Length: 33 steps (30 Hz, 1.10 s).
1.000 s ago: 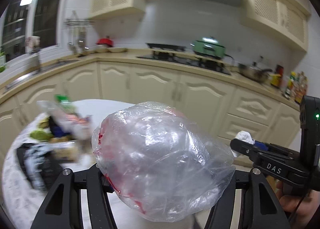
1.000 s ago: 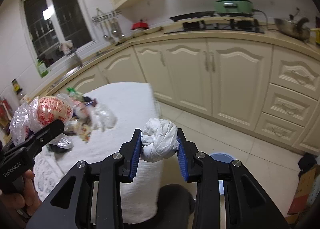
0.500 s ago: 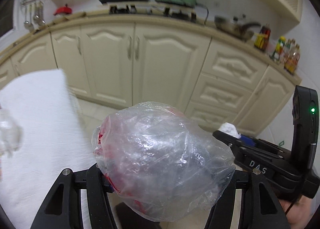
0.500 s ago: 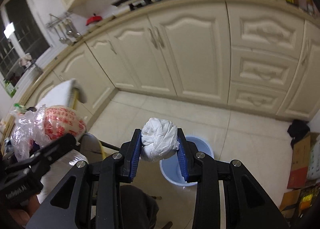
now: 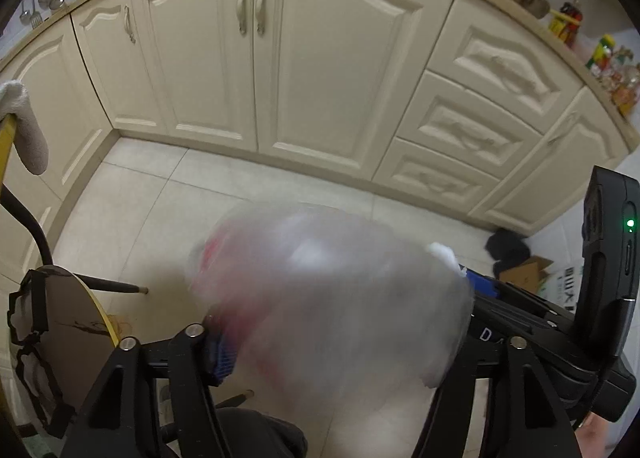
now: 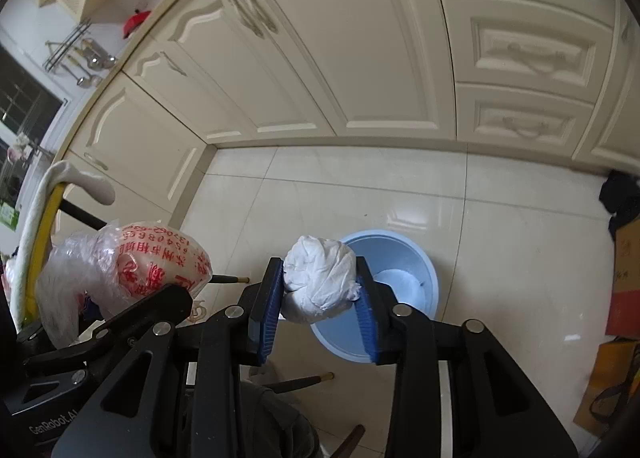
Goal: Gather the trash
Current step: 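Carry both items to the blue bin and open both tools to drop them, then move both tools back over the table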
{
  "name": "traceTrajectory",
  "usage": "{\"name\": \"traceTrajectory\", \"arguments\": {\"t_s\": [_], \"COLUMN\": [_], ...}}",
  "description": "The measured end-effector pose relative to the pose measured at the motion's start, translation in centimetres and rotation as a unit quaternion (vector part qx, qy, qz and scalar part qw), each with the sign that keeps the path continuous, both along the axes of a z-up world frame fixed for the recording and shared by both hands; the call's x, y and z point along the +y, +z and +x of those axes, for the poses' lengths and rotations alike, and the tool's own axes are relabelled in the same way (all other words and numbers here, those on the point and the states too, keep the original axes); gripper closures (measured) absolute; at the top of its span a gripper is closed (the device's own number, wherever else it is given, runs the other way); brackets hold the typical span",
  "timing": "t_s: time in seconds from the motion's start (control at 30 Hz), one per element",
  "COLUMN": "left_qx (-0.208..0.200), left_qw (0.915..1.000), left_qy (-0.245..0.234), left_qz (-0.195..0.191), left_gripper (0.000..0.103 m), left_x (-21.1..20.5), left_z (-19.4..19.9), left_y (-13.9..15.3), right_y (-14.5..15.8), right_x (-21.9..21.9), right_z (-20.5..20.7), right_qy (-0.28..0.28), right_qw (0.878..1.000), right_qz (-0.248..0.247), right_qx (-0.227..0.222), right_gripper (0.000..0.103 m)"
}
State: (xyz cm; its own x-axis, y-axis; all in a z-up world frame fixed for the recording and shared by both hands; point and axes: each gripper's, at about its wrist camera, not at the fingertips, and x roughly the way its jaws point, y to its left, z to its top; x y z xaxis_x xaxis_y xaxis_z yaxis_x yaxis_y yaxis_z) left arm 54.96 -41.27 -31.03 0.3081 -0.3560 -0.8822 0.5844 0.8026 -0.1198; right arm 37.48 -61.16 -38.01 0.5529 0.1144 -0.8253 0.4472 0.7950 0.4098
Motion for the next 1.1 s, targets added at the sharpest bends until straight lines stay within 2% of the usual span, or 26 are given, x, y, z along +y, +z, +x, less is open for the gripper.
{"name": "traceTrajectory", "arguments": {"t_s": [0.1,0.2,0.27,0.3,0.37,0.4,0.47,0.5,0.73,0.77,0.9,1.1], "left_qx": [-0.008,-0.025,-0.033,-0.035,-0.043,-0.047,-0.057,-0.060,-0.095,-0.102,-0.133,-0.181], "left_qw": [1.0000,0.9996,0.9994,0.9993,0.9989,0.9988,0.9983,0.9981,0.9941,0.9931,0.9873,0.9742], "left_qy": [0.004,0.003,0.008,0.009,0.016,0.017,0.014,0.014,0.012,0.012,0.022,0.061], "left_qz": [0.003,0.010,0.011,0.009,0.004,0.003,-0.003,-0.006,-0.050,-0.057,-0.084,-0.120], "left_gripper": [0.017,0.010,0.006,0.004,0.002,0.002,0.002,0.002,0.002,0.002,0.002,0.002], "left_x": [-1.0,-1.1,-0.9,-0.8,-0.5,-0.2,-0.3,-0.6,4.7,6.4,11.8,21.3], "left_z": [-0.2,0.5,0.5,0.2,0.5,0.5,0.4,-1.0,-6.3,-9.0,-15.5,-22.9], "left_y": [0.3,0.8,1.2,1.4,2.0,2.3,3.2,3.3,7.9,8.8,12.6,17.0], "right_y": [-0.7,-0.7,-0.6,-0.3,0.0,0.3,1.0,1.6,6.4,7.1,10.4,15.8], "right_x": [-0.4,-0.5,-0.7,-0.8,-1.2,-1.4,-1.5,-1.3,1.0,1.4,3.9,9.4], "right_z": [0.1,-0.5,-0.8,-1.3,-2.2,-2.6,-3.4,-3.9,-5.6,-5.9,-6.5,-7.1], "right_qy": [-0.005,-0.018,-0.029,-0.039,-0.056,-0.062,-0.070,-0.073,-0.069,-0.068,-0.055,-0.017], "right_qw": [1.000,1.000,1.000,0.999,0.998,0.998,0.997,0.997,0.996,0.996,0.995,0.991], "right_qz": [0.004,0.006,0.002,-0.005,-0.007,-0.006,-0.008,-0.013,-0.039,-0.043,-0.049,-0.079], "right_qx": [0.009,0.010,0.009,0.010,0.008,0.005,0.001,-0.001,-0.030,-0.036,-0.063,-0.109], "right_gripper": [0.065,0.047,0.028,0.023,0.004,0.000,0.000,0.000,0.000,0.000,0.000,0.000]}}
